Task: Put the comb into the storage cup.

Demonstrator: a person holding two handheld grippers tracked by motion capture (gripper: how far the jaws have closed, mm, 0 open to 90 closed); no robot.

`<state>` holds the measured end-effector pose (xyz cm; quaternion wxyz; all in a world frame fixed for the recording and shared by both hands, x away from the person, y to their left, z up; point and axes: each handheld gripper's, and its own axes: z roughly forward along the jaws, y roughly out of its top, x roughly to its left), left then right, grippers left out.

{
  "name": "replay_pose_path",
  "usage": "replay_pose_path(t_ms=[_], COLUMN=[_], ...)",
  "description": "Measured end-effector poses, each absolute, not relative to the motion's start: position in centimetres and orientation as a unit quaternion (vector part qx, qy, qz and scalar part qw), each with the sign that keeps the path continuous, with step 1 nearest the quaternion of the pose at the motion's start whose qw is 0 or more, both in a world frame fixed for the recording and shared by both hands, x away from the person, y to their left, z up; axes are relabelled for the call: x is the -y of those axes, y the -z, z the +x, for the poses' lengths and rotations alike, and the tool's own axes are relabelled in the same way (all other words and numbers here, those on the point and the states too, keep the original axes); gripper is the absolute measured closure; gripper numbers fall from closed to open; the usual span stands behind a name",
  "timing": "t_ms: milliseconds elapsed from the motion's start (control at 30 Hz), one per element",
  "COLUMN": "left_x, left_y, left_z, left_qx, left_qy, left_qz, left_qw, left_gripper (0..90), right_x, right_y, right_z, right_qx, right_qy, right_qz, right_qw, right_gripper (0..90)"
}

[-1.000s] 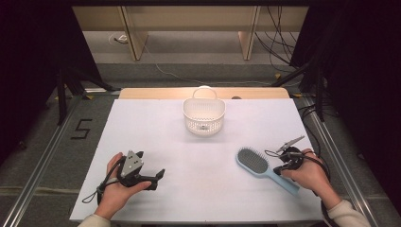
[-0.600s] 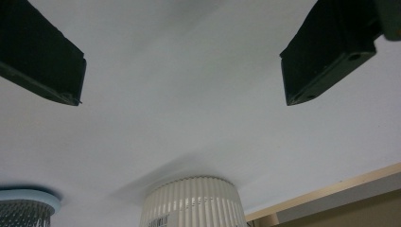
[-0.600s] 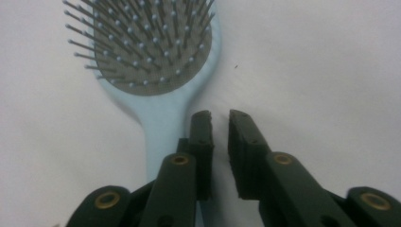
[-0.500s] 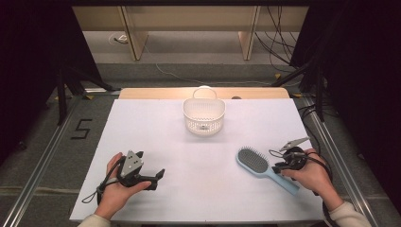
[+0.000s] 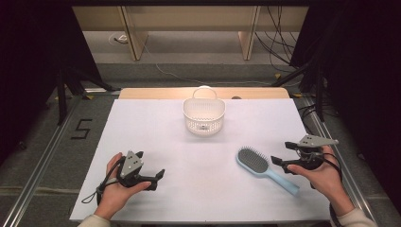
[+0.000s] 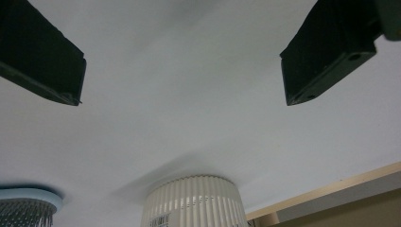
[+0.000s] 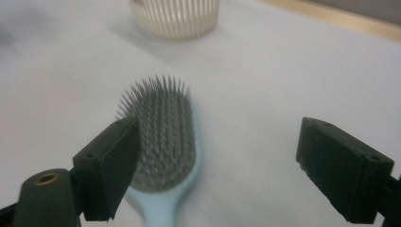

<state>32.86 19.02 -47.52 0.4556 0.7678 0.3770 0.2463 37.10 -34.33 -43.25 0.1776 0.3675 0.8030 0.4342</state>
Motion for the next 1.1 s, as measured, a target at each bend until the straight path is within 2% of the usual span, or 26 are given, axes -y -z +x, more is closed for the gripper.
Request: replay_pose_path(t_ms=[133,433,967,1100], left_x=[-19.0,-19.0,-19.2,-19.4], left_y=[47.5,47.5,47.3,47.4], left_z=[32.9,32.8,32.4,32.3], left_qx=[-0.377,-0.378,-0.383,-0.384], left_qy=[-0.246,-0.243,-0.247,-0.246], left_qz=[0.768,0.768,0.765,0.764], left_qw=[0.455,0.456,0.456,0.456], left_gripper=[0.0,0.0,0.0,0.0], right_x=[34.5,34.4,33.1,32.7], right_y=[42.9,42.2,41.6,42.3], right_z=[36.8,36.6,36.9,37.0], right_qx=[-0.761,-0.735,-0.807,-0.835], right_qy=[-0.505,-0.545,-0.468,-0.424], right_qz=[0.358,0.34,0.309,0.312], right_qw=[0.196,0.218,0.185,0.16], right_gripper=[14.7,10.1,4.8,3.1])
